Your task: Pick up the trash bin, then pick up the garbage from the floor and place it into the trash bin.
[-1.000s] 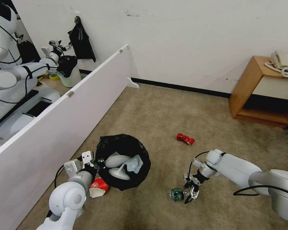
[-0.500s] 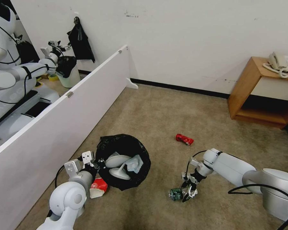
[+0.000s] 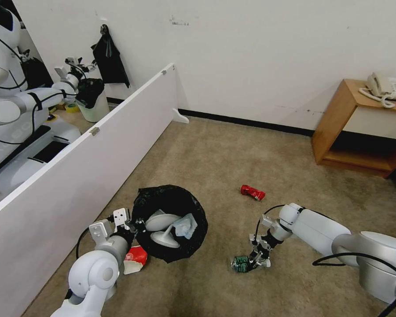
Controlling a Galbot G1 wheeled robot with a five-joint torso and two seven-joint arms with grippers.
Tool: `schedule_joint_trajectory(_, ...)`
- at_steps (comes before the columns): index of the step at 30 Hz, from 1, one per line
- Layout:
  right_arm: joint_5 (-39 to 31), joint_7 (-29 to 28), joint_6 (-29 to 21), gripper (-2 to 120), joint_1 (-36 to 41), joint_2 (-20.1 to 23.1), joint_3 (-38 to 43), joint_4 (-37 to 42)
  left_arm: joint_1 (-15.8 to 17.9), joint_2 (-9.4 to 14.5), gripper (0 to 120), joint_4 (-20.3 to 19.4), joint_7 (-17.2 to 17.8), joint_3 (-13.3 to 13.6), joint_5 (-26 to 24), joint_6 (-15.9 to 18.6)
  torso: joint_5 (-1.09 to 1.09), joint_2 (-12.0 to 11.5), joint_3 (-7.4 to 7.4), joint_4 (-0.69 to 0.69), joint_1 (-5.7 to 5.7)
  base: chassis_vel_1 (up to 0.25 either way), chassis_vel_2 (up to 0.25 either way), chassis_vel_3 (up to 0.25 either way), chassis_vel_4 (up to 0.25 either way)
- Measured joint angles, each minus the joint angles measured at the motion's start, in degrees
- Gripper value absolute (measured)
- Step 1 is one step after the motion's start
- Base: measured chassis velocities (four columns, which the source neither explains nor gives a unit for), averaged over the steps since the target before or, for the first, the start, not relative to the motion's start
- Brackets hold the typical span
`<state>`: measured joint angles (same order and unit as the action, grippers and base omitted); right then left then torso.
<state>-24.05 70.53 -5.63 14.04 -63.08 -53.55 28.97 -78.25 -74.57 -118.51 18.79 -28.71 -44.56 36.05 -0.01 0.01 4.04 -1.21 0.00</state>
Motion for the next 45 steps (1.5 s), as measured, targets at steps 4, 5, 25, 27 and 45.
schedule_joint_trajectory(4,0.02,-0.44,-0.30,28,0.00,0.75,0.05,1.16,0.03,-0.17,0,-0.06,-0.01,0.22,0.09,-0.01,0.07,-0.02,0.02,0.02,0.01,0.000,0.000,0.000,0.000)
schedule_joint_trajectory(5,0.00,-0.53,-0.38,27,-0.01,1.03,0.06,1.56,0.05,-0.18,0,-0.06,-0.01,0.25,0.12,-0.02,0.08,-0.03,0.03,0.02,0.01,0.000,0.000,0.000,0.000)
schedule_joint_trajectory(25,-5.54,-4.04,-4.65,21,-3.17,13.08,-0.37,22.05,-0.11,0.71,0,0.92,-0.60,1.67,1.53,-0.05,0.00,-0.04,0.01,0.00,0.02,0.000,0.000,0.000,0.000)
schedule_joint_trajectory(27,-5.91,-4.32,-4.93,21,-3.33,13.67,-0.24,23.52,-0.13,0.73,0,0.95,-0.64,1.85,1.70,-0.07,0.01,-0.04,0.01,0.00,0.02,0.000,0.000,0.000,0.000)
schedule_joint_trajectory(45,-9.65,-12.29,-10.00,21,7.90,36.39,25.29,50.00,0.12,4.12,0,-0.09,-0.43,6.15,2.07,0.16,0.03,-0.01,0.00,-0.02,0.02,0.000,0.000,0.000,0.000)
